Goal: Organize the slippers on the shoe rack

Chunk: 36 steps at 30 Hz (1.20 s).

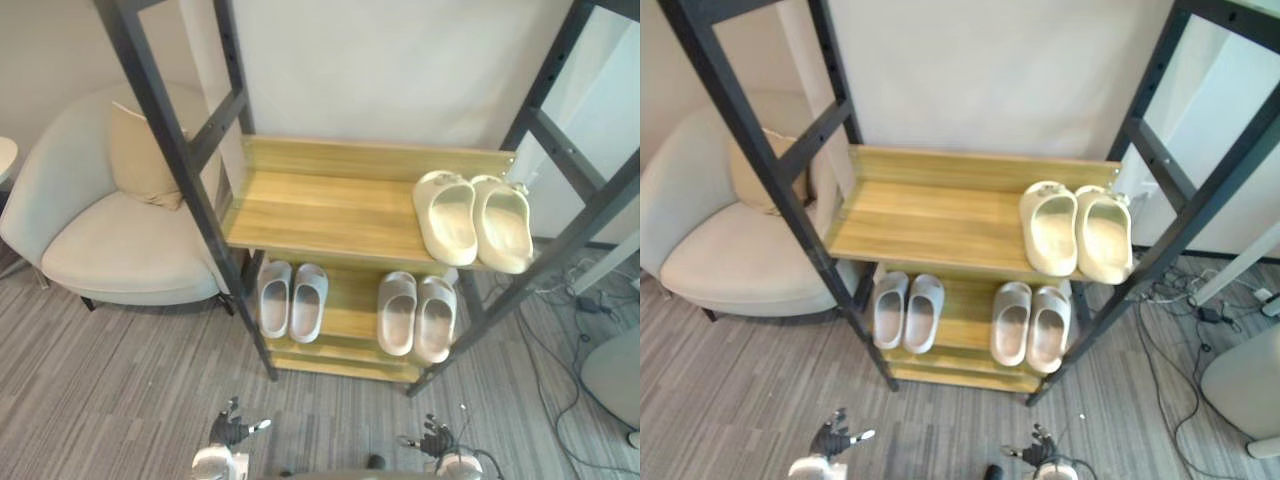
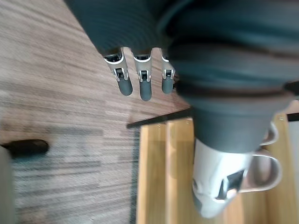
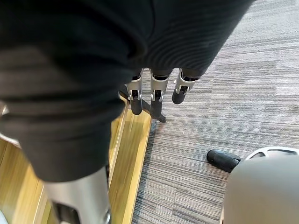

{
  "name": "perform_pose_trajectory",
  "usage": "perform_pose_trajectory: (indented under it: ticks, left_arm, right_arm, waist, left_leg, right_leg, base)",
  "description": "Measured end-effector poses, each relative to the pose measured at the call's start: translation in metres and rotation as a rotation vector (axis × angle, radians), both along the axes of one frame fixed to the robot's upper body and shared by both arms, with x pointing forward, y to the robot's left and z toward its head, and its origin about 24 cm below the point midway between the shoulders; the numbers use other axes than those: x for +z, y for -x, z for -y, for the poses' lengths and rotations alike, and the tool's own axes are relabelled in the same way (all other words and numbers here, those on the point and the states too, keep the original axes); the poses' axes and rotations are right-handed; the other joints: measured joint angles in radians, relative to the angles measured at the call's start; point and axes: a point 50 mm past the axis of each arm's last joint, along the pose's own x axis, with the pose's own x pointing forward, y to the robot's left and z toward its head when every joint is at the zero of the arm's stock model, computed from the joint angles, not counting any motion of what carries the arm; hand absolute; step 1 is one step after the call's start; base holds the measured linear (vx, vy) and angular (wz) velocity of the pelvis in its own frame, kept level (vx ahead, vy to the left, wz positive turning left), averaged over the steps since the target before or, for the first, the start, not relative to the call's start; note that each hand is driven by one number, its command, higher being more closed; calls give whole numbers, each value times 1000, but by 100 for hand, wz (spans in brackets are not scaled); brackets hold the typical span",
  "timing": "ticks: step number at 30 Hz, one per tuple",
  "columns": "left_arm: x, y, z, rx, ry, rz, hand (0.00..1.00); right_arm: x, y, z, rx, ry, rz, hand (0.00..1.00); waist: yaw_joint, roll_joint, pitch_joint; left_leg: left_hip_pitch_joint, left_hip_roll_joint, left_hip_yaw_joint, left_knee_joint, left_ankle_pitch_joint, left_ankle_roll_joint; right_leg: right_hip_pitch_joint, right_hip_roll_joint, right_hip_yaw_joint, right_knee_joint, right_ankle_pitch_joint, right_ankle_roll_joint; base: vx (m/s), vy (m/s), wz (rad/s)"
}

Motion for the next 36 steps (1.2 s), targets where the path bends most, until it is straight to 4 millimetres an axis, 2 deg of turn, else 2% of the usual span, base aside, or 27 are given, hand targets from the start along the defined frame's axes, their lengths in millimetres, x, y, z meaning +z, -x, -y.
perform_pose_trajectory:
  ticks: [2, 5, 7, 9, 10, 11, 12, 13, 14, 16, 17, 18, 19, 21, 23, 24, 25, 26, 27, 28, 29, 30, 31, 32, 34, 35, 36]
  left_arm:
    - [-3, 3, 4, 18, 14, -15, 0]
    - [-4, 6, 7, 23, 22, -25, 0]
    - [-6, 6, 12, 48, 41, -24, 0]
    - [-5, 5, 11, 45, 38, -22, 0]
    - [-5, 4, 12, 42, 39, -22, 0]
    - [-5, 3, 12, 46, 33, -20, 0]
    - [-5, 3, 12, 47, 31, -18, 0]
    - [-4, -1, 13, 43, 28, -9, 0]
    - [-3, -3, 11, 42, 21, -5, 0]
    - [-2, -7, 6, 40, 7, 3, 0]
    - [-1, -11, 7, 33, 5, 10, 0]
    - [-1, -12, 7, 32, 4, 12, 0]
    - [0, -16, 11, 33, 16, 21, 0]
    - [0, -23, 25, 33, 51, 38, 0]
    - [3, -30, 31, 33, 66, 58, 0]
    - [4, -33, 31, 35, 60, 70, 0]
    - [5, -35, 31, 35, 59, 76, 0]
    - [7, -39, 33, 34, 63, 94, 0]
    - [9, -44, 35, 27, 66, 106, 0]
    - [9, -45, 37, 22, 69, 105, 0]
    - [10, -49, 41, 17, 77, 107, 0]
    - [9, -47, 42, 15, 77, 101, 0]
    - [9, -47, 42, 13, 76, 99, 0]
    - [10, -48, 42, 11, 74, 103, 0]
    - [9, -47, 43, -5, 71, 95, 0]
    - [7, -44, 44, -15, 67, 86, 0]
    - [6, -41, 44, -17, 64, 78, 0]
  right_arm:
    - [0, -1, -3, 5, -6, 1, 0]
    - [0, -3, -5, 24, -1, 3, 0]
    - [0, -7, -7, 43, 3, 5, 0]
    - [2, -12, -11, 69, 1, 16, 0]
    - [2, -13, -12, 71, 0, 21, 0]
    - [3, -18, -13, 79, 1, 31, 0]
    - [4, -20, -14, 80, -1, 36, 0]
    - [5, -21, -16, 82, -5, 43, 0]
    - [4, -20, -20, 89, -13, 40, 0]
    - [4, -21, -26, 107, -24, 41, 0]
    - [3, -20, -25, 102, -24, 37, 0]
    - [4, -21, -24, 100, -20, 41, 0]
    - [6, -28, -24, 102, -19, 56, 0]
    - [9, -36, -19, 107, 1, 75, 0]
    - [10, -39, -23, 107, -9, 82, 0]
    - [11, -40, -26, 103, -18, 89, 0]
    - [12, -42, -27, 97, -22, 99, 0]
    - [14, -47, -30, 77, -34, 118, 0]
    - [15, -51, -30, 52, -37, 132, 0]
    - [16, -52, -29, 45, -33, 136, 0]
    - [17, -53, -27, 34, -25, 140, 0]
    - [17, -54, -26, 31, -20, 139, 0]
    - [17, -54, -25, 31, -20, 138, 0]
    - [18, -56, -23, 30, -13, 138, 0]
    - [17, -54, -23, 25, -16, 130, 0]
    - [16, -52, -22, 23, -16, 122, 0]
    - [16, -52, -22, 23, -16, 123, 0]
  waist:
    - [1, -2, 1]
    - [3, -2, 1]
    - [6, 5, 6]
    - [6, -2, 15]
    - [6, -2, 18]
    - [6, 7, 28]
    - [5, 7, 32]
    - [3, 13, 44]
    - [0, -3, 35]
    - [3, -26, 39]
    - [0, -33, 44]
    - [6, -29, 43]
    - [16, -8, 57]
    - [15, 32, 70]
    - [28, 35, 78]
    - [30, 24, 86]
    - [30, 16, 91]
    - [29, 2, 99]
    - [27, 4, 108]
    - [27, 10, 111]
    - [21, 26, 123]
    - [17, 39, 126]
    - [15, 45, 127]
    - [14, 53, 128]
    - [5, 52, 127]
    - [7, 52, 125]
    - [5, 59, 122]
  left_leg:
    - [-2, 0, 3, -2, -6, -9]
    - [-2, 0, 5, -2, -13, -3]
    - [-17, 0, 3, 21, -34, 5]
    - [-18, -23, -20, 53, -59, 16]
    - [-17, -29, -33, 62, -64, 19]
    - [-15, -36, -64, 80, -65, 21]
    - [-15, -39, -83, 87, -65, 25]
    - [-16, -50, -142, 98, -62, 29]
    - [-25, -58, -192, 107, -59, 29]
    - [-54, -81, -274, 117, -51, 18]
    - [-68, -93, -313, 129, -50, 15]
    - [-87, -99, -342, 135, -50, 10]
    - [-103, -98, -365, 134, -44, 1]
    - [-154, -75, -447, 127, -21, -32]
    - [-167, -60, -479, 118, 9, -54]
    - [-192, -63, -471, 126, 35, -59]
    - [-207, -68, -455, 130, 54, -60]
    - [-229, -66, -379, 123, 94, -51]
    - [-256, -36, -171, 148, 74, 2]
    - [-266, -15, -69, 178, 52, 22]
    - [-276, 42, 181, 271, -11, 43]
    - [-274, 86, 328, 336, -58, 55]
    - [-274, 96, 364, 351, -71, 58]
    - [-280, 82, 386, 343, -82, 60]
    - [-256, 26, 340, 255, -70, 65]
    - [-220, -13, 335, 173, -60, 56]
    - [-198, -32, 331, 132, -35, 60]
  right_leg:
    - [1, 0, 5, 0, -4, 2]
    - [-1, -4, 7, 9, -12, -2]
    - [-56, -20, 11, 122, -72, 6]
    - [-129, -76, 15, 350, -170, 31]
    - [-147, -90, 24, 413, -184, 32]
    - [-185, -105, 72, 531, -190, 33]
    - [-195, -106, 103, 572, -190, 32]
    - [-223, -99, 197, 647, -214, 30]
    - [-225, -64, 300, 640, -258, 27]
    - [-214, -7, 434, 567, -302, 20]
    - [-192, -7, 446, 516, -320, 17]
    - [-166, -13, 440, 476, -329, 19]
    - [-155, -12, 413, 446, -331, 18]
    - [-141, -2, 312, 397, -310, 3]
    - [-100, 5, 241, 341, -291, -16]
    - [-87, 2, 204, 328, -289, -19]
    - [-86, -2, 183, 325, -286, -25]
    - [-90, -12, 138, 316, -274, -38]
    - [-90, -16, 91, 304, -269, -46]
    - [-89, -16, 75, 304, -270, -47]
    - [-82, -20, 34, 310, -270, -47]
    - [-80, -24, 3, 318, -272, -43]
    - [-79, -26, -6, 321, -274, -41]
    - [-80, -30, -25, 344, -311, -9]
    - [-76, -57, -51, 344, -324, -7]
    - [-60, -69, -49, 326, -319, -3]
    - [-48, -70, -44, 307, -314, 3]
  base:
    - [-34, 3, -5]
    - [1, 17, -4]
    - [23, 28, 3]
    - [72, 51, 28]
    - [93, 43, 56]
    - [96, 37, 59]
    - [105, 7, 104]
    - [137, -80, 135]
    - [116, -83, 144]
    - [130, -225, 142]
    - [133, -278, 136]
    - [72, -166, 96]
    - [30, -160, 96]
    - [20, -165, 111]
    - [18, -88, 109]
    - [-3, -94, 104]
    - [-33, -66, 101]
    - [-57, -32, 106]
    - [-68, -11, 98]
    - [-86, -3, 92]
    - [-80, 21, 83]
    - [-68, 51, 79]
    - [-61, 127, 79]
    - [-86, 134, 76]
    - [-89, 159, 82]
    - [-30, 140, 66]
    - [11, 158, 56]
